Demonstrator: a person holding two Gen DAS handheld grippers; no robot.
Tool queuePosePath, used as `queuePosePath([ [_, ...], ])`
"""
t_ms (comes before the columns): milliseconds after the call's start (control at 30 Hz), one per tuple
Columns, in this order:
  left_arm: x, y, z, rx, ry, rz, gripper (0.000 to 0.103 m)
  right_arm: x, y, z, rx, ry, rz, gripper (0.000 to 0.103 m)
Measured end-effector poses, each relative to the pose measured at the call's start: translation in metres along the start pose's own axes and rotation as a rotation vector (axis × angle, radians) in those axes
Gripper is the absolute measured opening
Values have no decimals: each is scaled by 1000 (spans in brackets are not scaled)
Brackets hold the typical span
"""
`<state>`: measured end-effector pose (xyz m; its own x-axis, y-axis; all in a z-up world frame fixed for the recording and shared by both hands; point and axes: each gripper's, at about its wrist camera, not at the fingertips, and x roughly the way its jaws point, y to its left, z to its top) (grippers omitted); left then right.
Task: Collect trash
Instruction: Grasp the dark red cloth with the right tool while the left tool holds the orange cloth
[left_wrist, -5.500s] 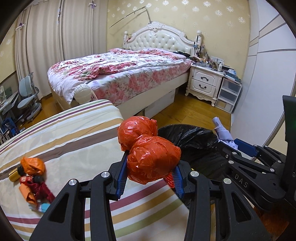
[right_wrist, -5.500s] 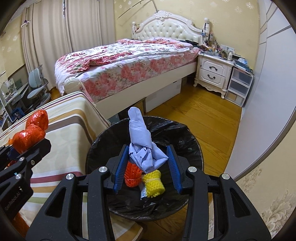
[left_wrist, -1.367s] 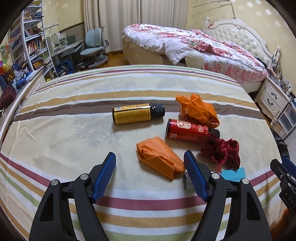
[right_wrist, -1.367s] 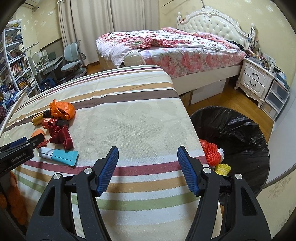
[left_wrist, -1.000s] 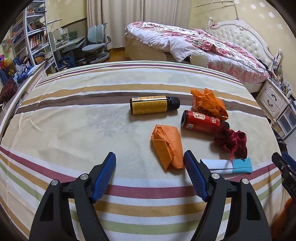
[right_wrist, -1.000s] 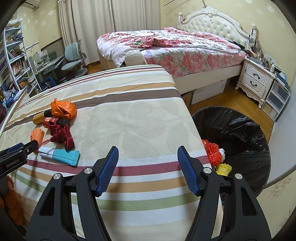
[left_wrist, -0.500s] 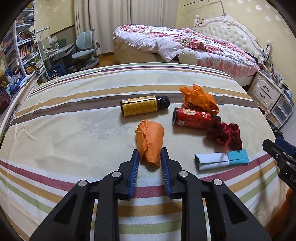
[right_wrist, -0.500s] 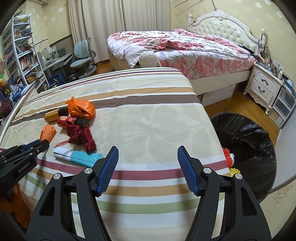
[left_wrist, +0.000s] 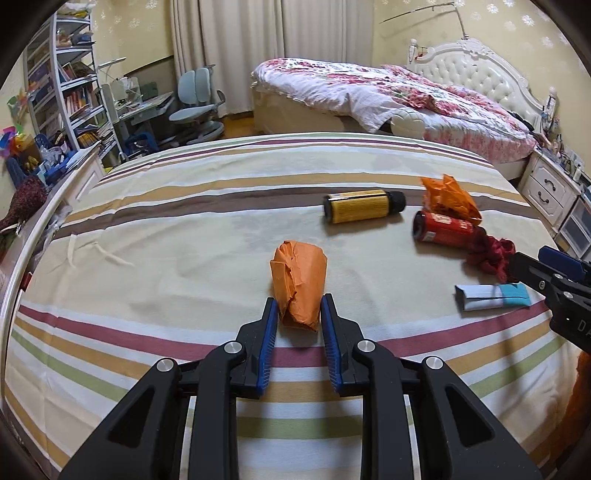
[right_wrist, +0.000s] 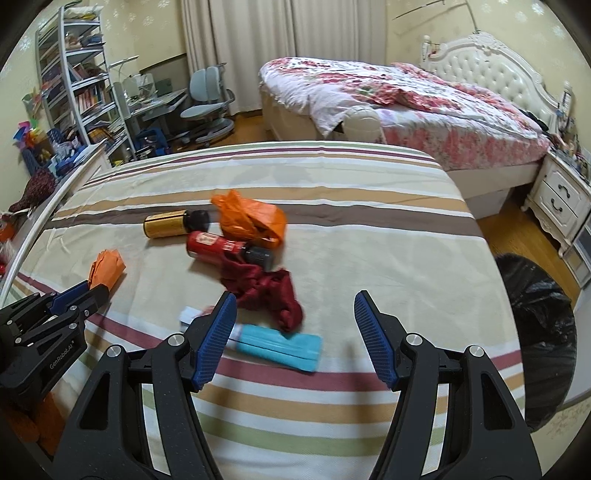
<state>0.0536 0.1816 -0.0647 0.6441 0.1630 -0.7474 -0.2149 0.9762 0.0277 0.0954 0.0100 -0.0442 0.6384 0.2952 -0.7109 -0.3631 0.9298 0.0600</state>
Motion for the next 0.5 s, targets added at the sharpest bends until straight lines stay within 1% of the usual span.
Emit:
queuePosePath([
  [167,1,12,0,-30,3,-2,25,14,12,3,-20,30,1,65],
  [267,0,12,-1,-34,0,-9,25,22,14,4,-30,62,-2,64],
  [300,1,12,-1,-33,0,-10,25,23,15,4,-33,68,-4,60],
  [333,1,11,-1,-33,0,-12,25,24,16,3,-34,75,-3,50],
  [367,1,12,-1,-32,-1,-14,25,25,16,2,-38,85,1,45],
  [433,1,13,-1,-35,-1,-18,25,24,17,1,-44,80,-6,38],
  [500,0,13,-1,-37,-5,-20,25,22,15,-1,-43,82,-1,33],
])
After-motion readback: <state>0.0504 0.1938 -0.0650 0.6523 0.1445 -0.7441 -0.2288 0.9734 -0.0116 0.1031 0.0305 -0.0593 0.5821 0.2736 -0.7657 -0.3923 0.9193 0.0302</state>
